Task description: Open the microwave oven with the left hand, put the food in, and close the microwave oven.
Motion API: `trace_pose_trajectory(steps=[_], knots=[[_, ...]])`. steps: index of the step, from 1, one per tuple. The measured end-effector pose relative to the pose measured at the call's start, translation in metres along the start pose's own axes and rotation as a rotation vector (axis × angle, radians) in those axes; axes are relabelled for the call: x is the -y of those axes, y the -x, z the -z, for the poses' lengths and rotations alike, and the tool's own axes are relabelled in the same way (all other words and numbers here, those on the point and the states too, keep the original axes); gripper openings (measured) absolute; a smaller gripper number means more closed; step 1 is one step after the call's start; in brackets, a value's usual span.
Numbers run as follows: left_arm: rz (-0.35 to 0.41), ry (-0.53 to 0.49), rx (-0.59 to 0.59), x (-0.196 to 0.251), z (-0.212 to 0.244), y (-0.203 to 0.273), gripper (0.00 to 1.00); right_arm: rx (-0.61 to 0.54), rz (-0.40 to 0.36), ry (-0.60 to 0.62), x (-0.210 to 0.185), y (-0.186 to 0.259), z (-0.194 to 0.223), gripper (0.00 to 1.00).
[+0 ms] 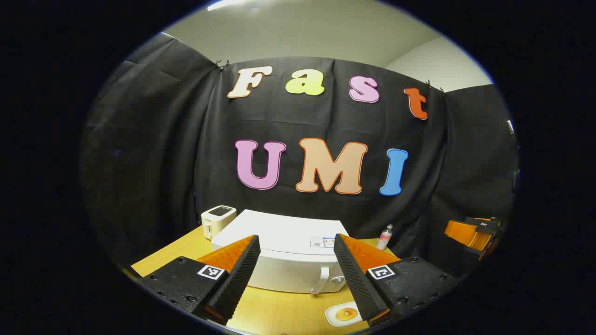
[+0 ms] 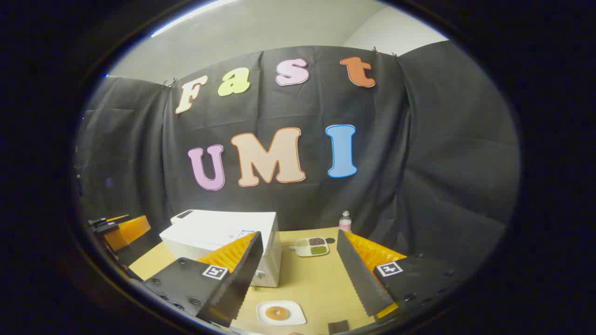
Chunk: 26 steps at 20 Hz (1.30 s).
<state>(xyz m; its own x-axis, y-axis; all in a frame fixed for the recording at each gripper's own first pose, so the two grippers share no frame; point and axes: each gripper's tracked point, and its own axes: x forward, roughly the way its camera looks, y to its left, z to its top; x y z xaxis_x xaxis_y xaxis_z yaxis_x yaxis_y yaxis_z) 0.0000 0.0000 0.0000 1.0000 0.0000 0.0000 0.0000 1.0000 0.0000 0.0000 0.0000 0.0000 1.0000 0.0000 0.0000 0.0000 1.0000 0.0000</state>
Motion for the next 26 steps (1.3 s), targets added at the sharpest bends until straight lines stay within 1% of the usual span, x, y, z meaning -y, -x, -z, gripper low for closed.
trace_pose_trajectory(steps=[8, 15, 21, 26], knots=[[-0.020, 0.027, -0.035, 0.001, 0.014, -0.006, 0.96, -0.017, -0.023, -0.018, 0.005, -0.011, 0.001, 0.93], [-0.020, -0.011, -0.066, 0.004, 0.030, -0.011, 0.95, -0.034, -0.034, -0.018, 0.008, -0.016, 0.009, 0.93], [0.000, -0.009, -0.152, 0.013, 0.073, -0.021, 0.95, -0.062, -0.041, -0.040, 0.010, -0.015, 0.020, 0.93], [0.018, -0.026, -0.230, 0.017, 0.116, -0.032, 0.96, -0.082, -0.015, -0.051, 0.021, -0.014, 0.030, 0.93]])
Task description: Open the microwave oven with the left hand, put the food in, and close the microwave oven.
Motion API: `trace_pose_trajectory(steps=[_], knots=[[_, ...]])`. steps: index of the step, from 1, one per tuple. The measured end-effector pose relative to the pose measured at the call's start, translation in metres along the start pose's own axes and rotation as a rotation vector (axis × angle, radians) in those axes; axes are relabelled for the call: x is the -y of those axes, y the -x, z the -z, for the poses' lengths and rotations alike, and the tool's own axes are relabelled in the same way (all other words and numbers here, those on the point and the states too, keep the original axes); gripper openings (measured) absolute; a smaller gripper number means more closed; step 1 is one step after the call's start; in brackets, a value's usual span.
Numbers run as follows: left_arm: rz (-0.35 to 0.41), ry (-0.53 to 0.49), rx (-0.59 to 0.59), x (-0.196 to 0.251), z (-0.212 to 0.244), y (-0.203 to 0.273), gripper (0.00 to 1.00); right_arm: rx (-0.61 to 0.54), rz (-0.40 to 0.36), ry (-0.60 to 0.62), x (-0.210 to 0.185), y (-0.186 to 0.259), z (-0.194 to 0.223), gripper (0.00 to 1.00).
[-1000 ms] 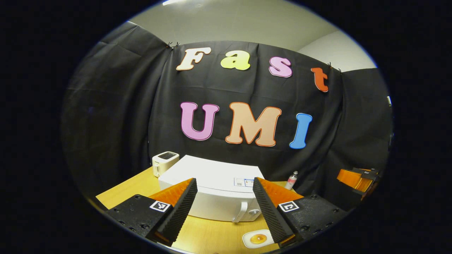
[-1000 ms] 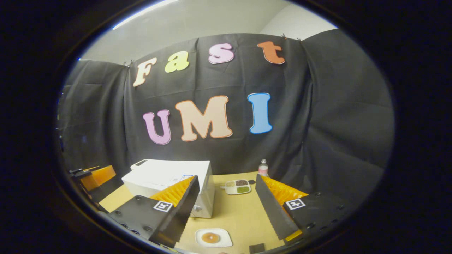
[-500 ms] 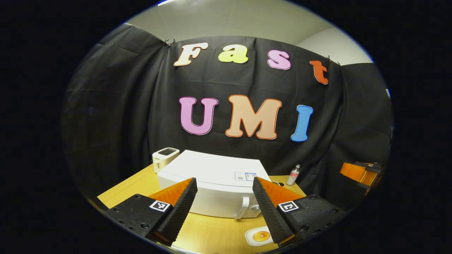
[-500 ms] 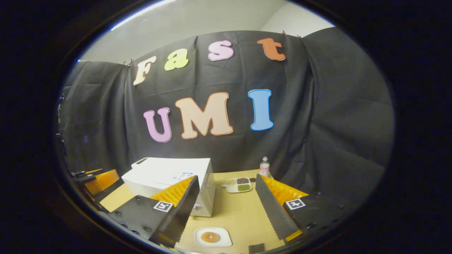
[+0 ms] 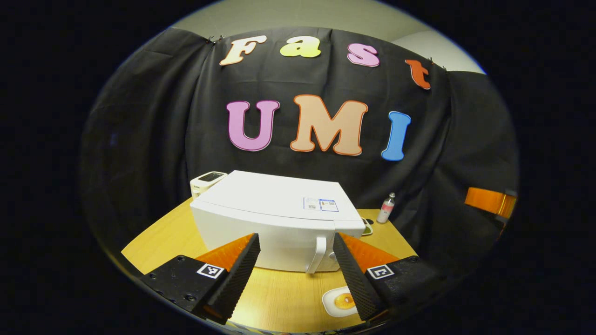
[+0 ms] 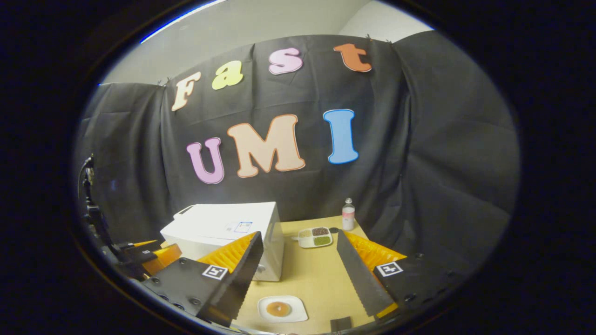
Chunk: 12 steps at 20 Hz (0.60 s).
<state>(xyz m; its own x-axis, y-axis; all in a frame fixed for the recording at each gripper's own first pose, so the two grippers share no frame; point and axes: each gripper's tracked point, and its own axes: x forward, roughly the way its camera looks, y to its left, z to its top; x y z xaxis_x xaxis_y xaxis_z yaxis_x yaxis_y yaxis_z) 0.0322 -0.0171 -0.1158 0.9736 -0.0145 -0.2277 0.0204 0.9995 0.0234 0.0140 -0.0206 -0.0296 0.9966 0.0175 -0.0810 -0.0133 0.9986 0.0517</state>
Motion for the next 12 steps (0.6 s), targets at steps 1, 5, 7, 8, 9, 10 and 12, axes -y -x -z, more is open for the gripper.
trace_pose_trajectory(steps=[1, 5, 7, 8, 9, 10, 12], knots=[[0.005, -0.012, -0.010, 0.000, 0.009, -0.005, 0.96, -0.006, 0.003, -0.004, 0.002, 0.002, 0.002, 0.93], [0.037, -0.053, -0.080, 0.006, 0.055, -0.028, 0.96, 0.000, 0.043, -0.009, 0.017, 0.006, 0.002, 0.93], [0.058, -0.047, -0.113, 0.011, 0.073, -0.039, 0.96, -0.005, 0.072, -0.009, 0.023, 0.009, 0.006, 0.92], [0.065, -0.050, -0.131, 0.013, 0.083, -0.044, 0.96, -0.012, 0.086, -0.012, 0.026, 0.009, 0.009, 0.92], [0.069, -0.058, -0.149, 0.012, 0.092, -0.049, 0.96, -0.019, 0.099, -0.015, 0.028, 0.010, 0.012, 0.92], [0.076, -0.068, -0.172, 0.013, 0.101, -0.054, 0.96, -0.023, 0.110, -0.019, 0.029, 0.011, 0.013, 0.92], [0.089, -0.093, -0.212, 0.014, 0.118, -0.068, 0.96, -0.030, 0.135, -0.023, 0.032, 0.012, 0.017, 0.92]])
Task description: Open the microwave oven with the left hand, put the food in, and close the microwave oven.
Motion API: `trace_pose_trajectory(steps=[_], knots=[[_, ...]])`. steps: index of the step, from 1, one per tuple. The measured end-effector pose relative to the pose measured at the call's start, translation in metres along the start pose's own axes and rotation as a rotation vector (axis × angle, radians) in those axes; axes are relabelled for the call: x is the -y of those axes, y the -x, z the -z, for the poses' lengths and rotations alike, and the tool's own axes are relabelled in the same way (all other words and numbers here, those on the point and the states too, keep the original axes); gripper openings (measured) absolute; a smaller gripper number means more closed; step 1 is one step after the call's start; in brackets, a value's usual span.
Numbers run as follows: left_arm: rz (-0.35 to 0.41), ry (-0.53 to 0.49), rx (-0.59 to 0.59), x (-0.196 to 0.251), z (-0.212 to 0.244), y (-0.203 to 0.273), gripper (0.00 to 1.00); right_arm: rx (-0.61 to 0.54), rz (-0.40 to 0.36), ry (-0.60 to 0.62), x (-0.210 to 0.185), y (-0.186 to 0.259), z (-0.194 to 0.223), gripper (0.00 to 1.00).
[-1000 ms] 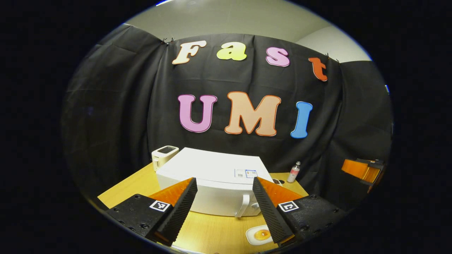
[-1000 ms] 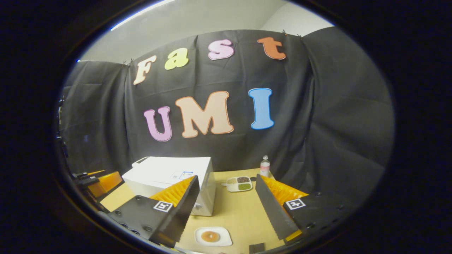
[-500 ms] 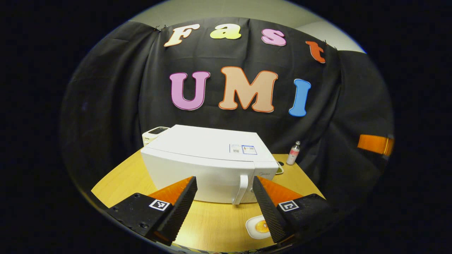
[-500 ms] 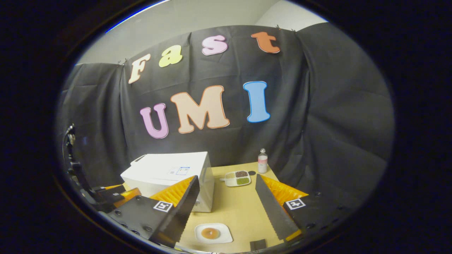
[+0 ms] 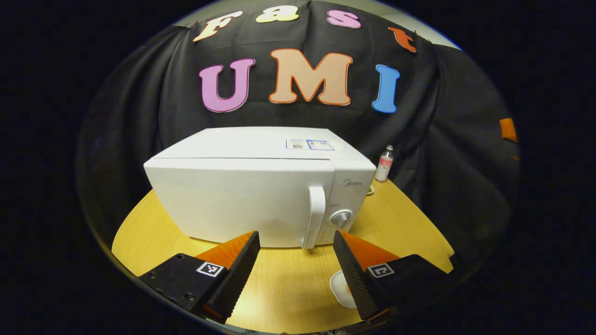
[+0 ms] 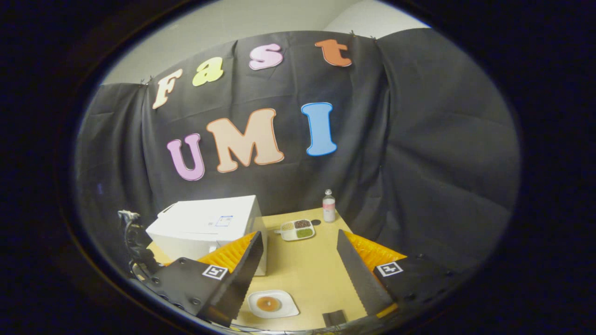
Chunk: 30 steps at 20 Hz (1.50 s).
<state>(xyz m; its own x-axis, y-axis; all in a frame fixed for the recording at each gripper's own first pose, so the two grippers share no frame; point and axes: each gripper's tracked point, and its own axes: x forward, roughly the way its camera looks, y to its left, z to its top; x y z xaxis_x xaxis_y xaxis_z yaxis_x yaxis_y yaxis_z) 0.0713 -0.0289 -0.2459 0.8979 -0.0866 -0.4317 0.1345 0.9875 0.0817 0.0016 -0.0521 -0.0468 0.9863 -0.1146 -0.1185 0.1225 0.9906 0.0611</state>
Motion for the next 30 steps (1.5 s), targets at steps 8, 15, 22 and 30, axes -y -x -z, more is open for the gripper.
trace_pose_trajectory(steps=[8, 15, 22, 30], knots=[[0.055, -0.011, -0.105, 0.009, 0.036, -0.060, 0.96, -0.044, 0.076, -0.012, 0.004, 0.006, 0.016, 0.93], [0.078, -0.054, -0.109, 0.012, 0.039, -0.084, 0.80, -0.055, 0.112, -0.028, 0.002, 0.013, 0.024, 0.93], [0.054, -0.042, -0.128, 0.012, 0.041, -0.093, 0.54, -0.059, 0.132, -0.041, 0.000, 0.018, 0.028, 0.99], [0.025, 0.038, -0.188, 0.018, 0.049, -0.101, 0.32, -0.069, 0.139, -0.039, 0.004, 0.021, 0.034, 0.93]])
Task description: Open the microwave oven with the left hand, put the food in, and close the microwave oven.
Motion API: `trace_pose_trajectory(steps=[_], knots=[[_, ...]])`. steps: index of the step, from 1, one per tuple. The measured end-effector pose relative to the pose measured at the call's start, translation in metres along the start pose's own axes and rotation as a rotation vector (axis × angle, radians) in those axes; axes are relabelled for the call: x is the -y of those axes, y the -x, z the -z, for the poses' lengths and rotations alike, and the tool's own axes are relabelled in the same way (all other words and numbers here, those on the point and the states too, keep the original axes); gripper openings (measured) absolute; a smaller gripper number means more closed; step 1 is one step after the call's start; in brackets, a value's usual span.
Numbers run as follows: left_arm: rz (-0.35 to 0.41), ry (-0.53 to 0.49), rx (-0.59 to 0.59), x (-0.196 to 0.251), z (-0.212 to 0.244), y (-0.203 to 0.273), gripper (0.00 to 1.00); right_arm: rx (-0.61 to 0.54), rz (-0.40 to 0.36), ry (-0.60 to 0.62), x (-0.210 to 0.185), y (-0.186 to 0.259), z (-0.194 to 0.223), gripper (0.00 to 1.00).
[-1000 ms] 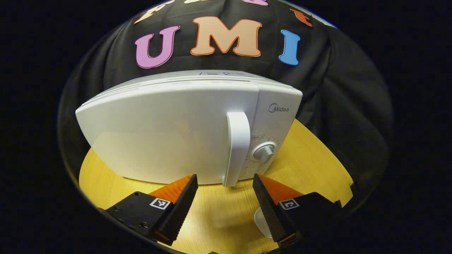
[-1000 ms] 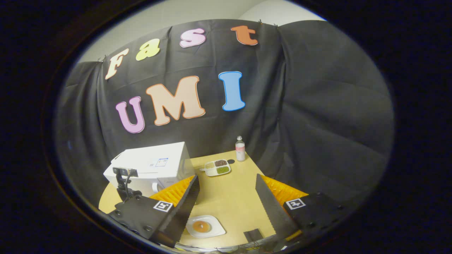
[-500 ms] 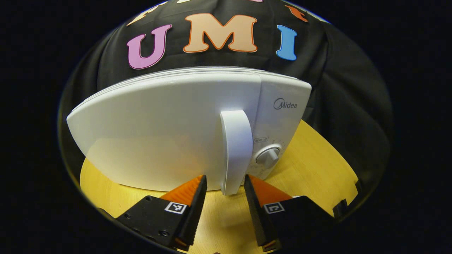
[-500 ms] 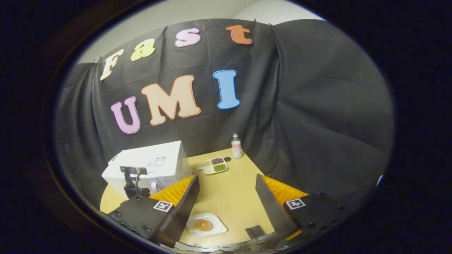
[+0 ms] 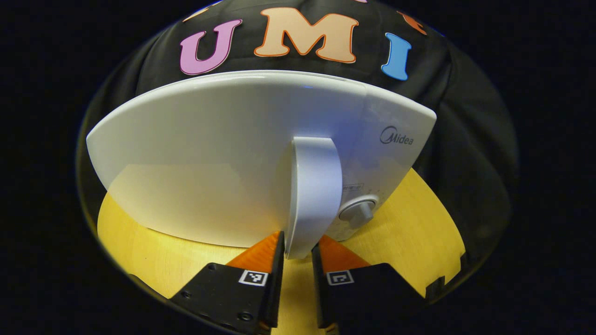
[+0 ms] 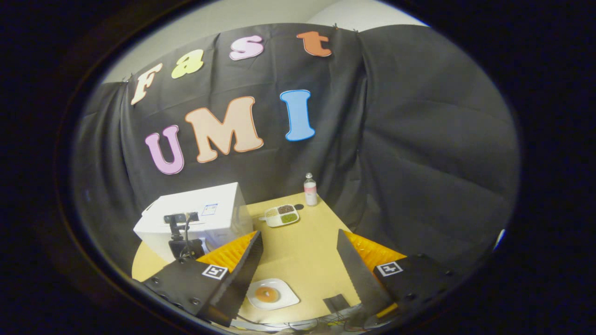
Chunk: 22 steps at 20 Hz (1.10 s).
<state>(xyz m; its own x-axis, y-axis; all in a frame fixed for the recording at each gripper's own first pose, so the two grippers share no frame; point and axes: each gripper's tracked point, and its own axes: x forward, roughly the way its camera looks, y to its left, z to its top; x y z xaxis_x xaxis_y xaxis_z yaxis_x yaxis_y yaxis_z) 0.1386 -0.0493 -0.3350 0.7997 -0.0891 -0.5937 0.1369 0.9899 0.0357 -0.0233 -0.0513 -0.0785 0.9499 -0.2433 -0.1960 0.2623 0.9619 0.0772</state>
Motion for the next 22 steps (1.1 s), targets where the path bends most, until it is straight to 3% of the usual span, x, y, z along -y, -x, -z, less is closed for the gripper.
trace_pose_trajectory(steps=[3, 11, 22], knots=[[-0.031, -0.041, -0.017, 0.000, 0.001, 0.000, 0.24, -0.015, -0.005, -0.006, 0.002, -0.001, 0.004, 0.93], [-0.049, -0.030, -0.006, -0.004, 0.002, 0.002, 0.12, -0.063, -0.044, 0.014, 0.003, -0.003, 0.022, 0.93], [-0.068, -0.035, 0.017, -0.005, 0.002, 0.006, 0.08, -0.137, -0.149, 0.074, -0.008, -0.012, 0.046, 0.93]])
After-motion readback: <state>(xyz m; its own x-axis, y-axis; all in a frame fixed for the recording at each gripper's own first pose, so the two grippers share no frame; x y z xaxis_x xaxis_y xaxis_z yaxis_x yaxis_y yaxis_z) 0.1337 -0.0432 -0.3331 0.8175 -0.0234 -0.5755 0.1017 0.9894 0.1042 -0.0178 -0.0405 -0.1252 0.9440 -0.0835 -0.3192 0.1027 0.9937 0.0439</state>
